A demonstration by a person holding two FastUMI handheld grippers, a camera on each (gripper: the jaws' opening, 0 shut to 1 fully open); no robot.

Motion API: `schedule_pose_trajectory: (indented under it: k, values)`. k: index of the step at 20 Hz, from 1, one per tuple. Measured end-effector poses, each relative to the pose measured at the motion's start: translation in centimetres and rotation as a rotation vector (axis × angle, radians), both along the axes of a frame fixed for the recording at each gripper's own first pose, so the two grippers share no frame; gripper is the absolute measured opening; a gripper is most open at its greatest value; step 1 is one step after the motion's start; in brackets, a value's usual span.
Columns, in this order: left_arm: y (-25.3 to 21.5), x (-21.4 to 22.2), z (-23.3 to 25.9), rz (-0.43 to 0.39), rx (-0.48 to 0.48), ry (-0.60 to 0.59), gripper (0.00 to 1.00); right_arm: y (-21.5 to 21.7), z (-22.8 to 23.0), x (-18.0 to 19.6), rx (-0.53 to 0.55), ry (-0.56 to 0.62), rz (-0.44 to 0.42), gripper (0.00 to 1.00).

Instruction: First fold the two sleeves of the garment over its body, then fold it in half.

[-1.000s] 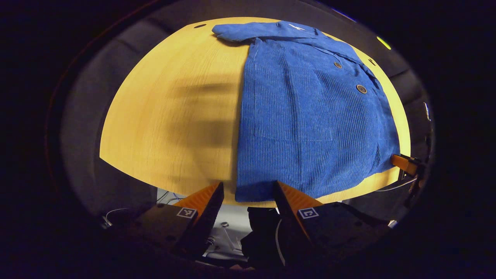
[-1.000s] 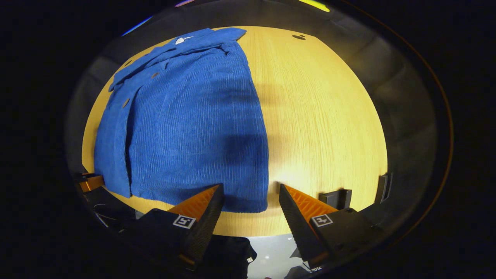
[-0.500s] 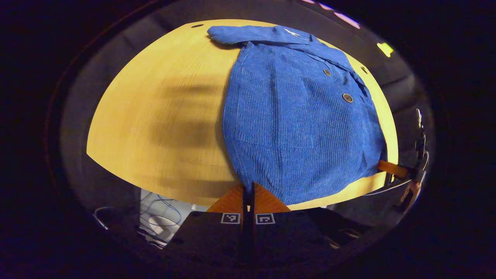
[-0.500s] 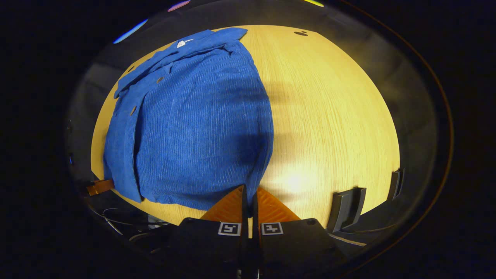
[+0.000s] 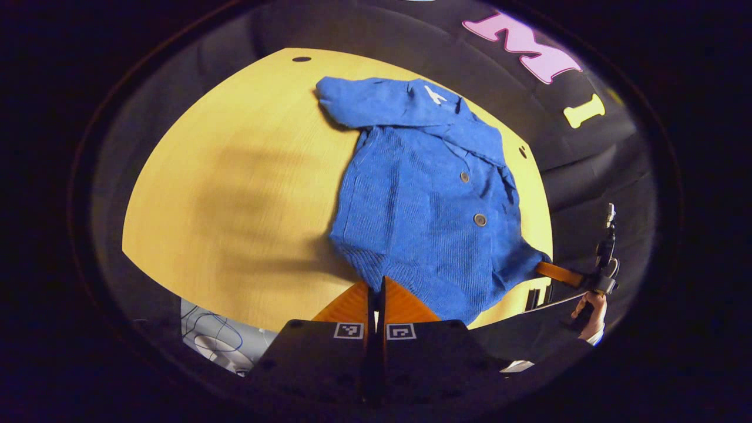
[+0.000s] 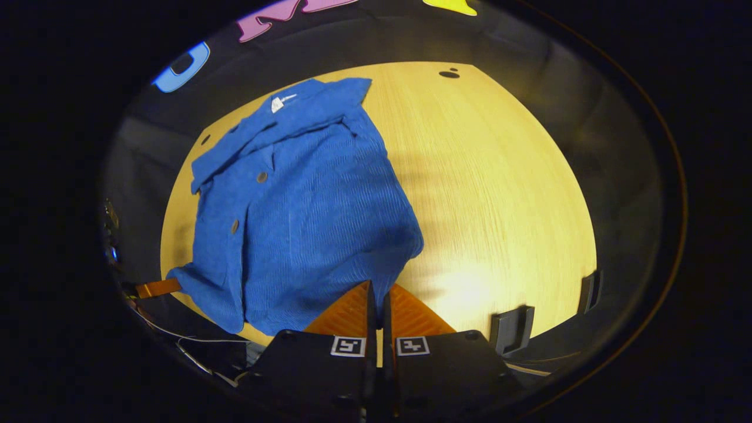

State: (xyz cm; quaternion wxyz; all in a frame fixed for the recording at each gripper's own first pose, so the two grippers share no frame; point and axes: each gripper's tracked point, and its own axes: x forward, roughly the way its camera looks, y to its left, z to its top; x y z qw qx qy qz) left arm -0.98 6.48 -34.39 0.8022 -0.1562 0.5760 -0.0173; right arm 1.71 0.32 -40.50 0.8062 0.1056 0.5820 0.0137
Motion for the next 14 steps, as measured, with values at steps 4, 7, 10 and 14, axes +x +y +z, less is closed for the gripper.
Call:
schedule_pose_trajectory:
  k: [4,7,10,14]
  values:
    - [0.2,4.7,4.6,-0.033,-0.046,-0.086,0.0,1.0,4.6,4.9,-0.002,-0.102,0.01,0.05]
    - [1.4,8.5,7.3,-0.069,-0.024,-0.153,0.0,1.7,8.1,8.8,-0.009,-0.174,0.007,0.05]
    - [2.0,12.2,9.9,-0.079,-0.039,-0.202,0.0,2.1,11.0,13.6,-0.023,-0.258,-0.001,0.05]
    - [3.7,19.4,11.4,-0.053,0.003,-0.245,0.0,2.0,13.8,22.1,-0.008,-0.352,-0.025,0.05]
